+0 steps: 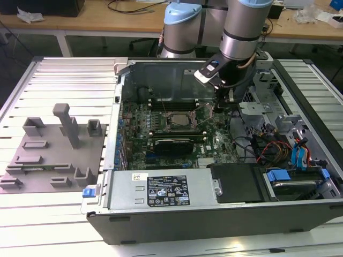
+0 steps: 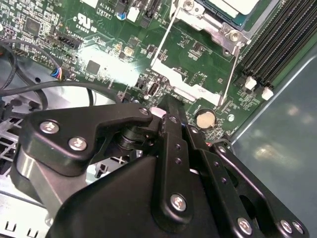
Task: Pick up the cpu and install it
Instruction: 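Close the cpu cover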
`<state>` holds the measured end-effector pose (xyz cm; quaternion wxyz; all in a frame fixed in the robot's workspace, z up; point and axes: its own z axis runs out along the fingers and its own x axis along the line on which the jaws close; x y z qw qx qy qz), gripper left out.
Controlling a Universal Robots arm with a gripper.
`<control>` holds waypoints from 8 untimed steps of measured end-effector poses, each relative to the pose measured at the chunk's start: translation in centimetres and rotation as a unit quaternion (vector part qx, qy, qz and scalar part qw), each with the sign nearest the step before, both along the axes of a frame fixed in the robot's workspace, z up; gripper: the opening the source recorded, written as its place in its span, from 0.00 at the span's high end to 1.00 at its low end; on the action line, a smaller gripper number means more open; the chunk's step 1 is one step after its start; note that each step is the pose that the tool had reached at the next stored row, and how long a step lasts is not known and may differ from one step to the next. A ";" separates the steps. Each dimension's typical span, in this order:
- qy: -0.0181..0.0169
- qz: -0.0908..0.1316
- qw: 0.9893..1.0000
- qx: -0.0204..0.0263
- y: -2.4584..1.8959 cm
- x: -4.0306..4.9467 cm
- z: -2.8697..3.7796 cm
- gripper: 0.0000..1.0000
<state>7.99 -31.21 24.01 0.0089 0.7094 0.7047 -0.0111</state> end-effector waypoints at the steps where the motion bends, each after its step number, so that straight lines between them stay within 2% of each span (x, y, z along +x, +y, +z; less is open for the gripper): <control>1: 0.000 0.000 1.000 0.001 0.00 -0.19 0.00 0.89; 8: 0.000 0.000 1.000 0.002 0.00 -0.79 0.00 0.89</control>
